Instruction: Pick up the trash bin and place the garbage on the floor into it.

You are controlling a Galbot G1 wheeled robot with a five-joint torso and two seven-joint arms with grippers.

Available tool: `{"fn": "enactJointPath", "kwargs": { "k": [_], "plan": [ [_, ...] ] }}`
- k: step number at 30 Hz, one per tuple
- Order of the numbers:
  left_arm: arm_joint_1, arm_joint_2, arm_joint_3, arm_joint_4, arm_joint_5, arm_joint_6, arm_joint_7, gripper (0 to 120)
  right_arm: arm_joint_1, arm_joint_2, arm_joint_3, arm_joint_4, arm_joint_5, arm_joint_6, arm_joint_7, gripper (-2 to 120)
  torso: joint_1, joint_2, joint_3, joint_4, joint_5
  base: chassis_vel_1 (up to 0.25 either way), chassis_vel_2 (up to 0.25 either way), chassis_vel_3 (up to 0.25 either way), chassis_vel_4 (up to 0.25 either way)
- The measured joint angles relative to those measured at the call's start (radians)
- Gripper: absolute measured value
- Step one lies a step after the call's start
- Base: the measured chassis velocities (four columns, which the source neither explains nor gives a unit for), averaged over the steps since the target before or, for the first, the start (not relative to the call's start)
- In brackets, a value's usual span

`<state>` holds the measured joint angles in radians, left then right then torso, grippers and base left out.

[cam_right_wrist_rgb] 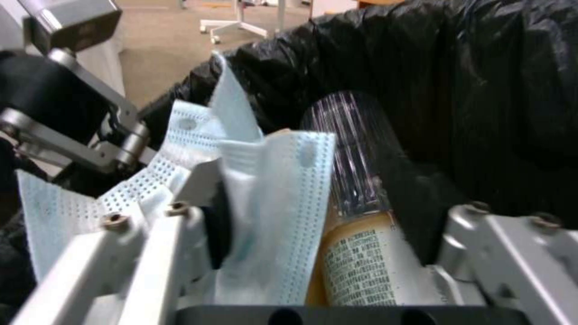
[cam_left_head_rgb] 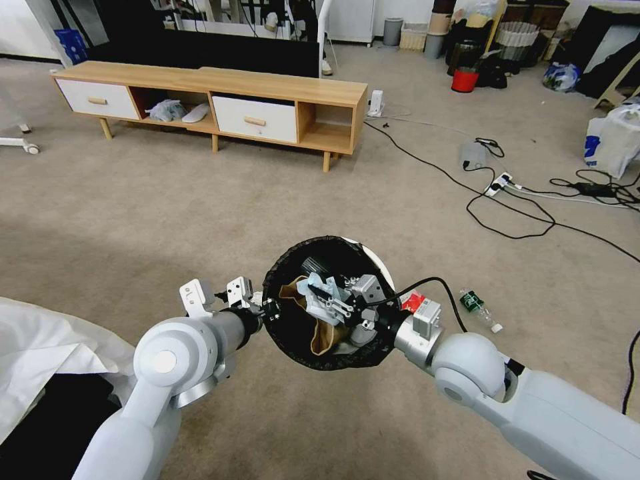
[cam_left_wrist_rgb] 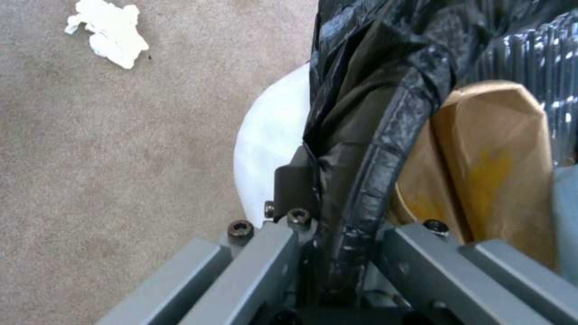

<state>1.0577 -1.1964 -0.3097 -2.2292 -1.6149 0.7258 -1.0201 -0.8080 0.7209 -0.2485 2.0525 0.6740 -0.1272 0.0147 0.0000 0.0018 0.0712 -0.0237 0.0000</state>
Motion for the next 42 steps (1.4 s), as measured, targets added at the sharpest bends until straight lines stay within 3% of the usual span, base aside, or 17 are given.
{"fn": "enactJointPath", "kwargs": {
  "k": [1,5,8,28,31,35,37,42],
  "plan": [
    [0.0,0.0,0.0,0.0,0.0,0.0,0.0,0,0.0,0.0,0.0,0.0,0.0,0.0,0.0,59,0.0,0.0,0.0,0.0,0.0,0.0,0.0,0.0,0.0],
    [0.001,-0.004,-0.001,-0.001,0.002,-0.004,-0.003,0,0.002,0.016,-0.017,-0.009,-0.005,0.0,0.003,80,0.0,0.0,0.0,0.0,0.0,0.0,0.0,0.0,0.0],
    [0.0,-0.005,-0.003,-0.001,0.002,-0.005,-0.003,0,0.005,0.025,-0.022,-0.016,-0.005,0.0,0.003,85,0.0,0.0,0.0,0.0001,0.0,0.0,0.0,0.0,0.0],
    [-0.007,-0.006,-0.007,0.01,0.007,-0.011,-0.007,0,0.005,0.038,-0.033,-0.044,-0.008,0.009,0.003,83,0.0,0.0,0.0,0.0,0.0,0.0,0.0,0.0,0.0],
    [-0.008,-0.004,-0.015,0.017,0.007,-0.012,-0.007,0,0.009,0.039,-0.032,-0.045,-0.006,0.01,0.005,70,0.0,0.0,0.0,0.0001,0.0001,0.0,0.0,0.0,0.0],
    [-0.008,-0.004,-0.016,0.022,0.007,-0.011,-0.007,0,0.01,0.038,-0.031,-0.042,-0.004,0.01,0.005,70,0.0,0.0,0.0,0.0001,0.0,0.0,0.0,0.0,0.0],
    [-0.008,-0.003,-0.018,0.027,0.01,-0.011,-0.007,0,0.011,0.035,-0.029,-0.034,-0.001,0.01,0.005,79,0.0,0.0,0.0,0.0001,0.0,0.0,0.0,0.0,0.0],
    [-0.007,-0.003,-0.018,0.029,0.014,-0.012,-0.015,0,0.008,0.028,-0.02,-0.021,0.002,0.01,0.005,87,0.0,0.0,0.0,0.0001,0.0001,0.0,0.0,0.0,0.0]
  ]
}}
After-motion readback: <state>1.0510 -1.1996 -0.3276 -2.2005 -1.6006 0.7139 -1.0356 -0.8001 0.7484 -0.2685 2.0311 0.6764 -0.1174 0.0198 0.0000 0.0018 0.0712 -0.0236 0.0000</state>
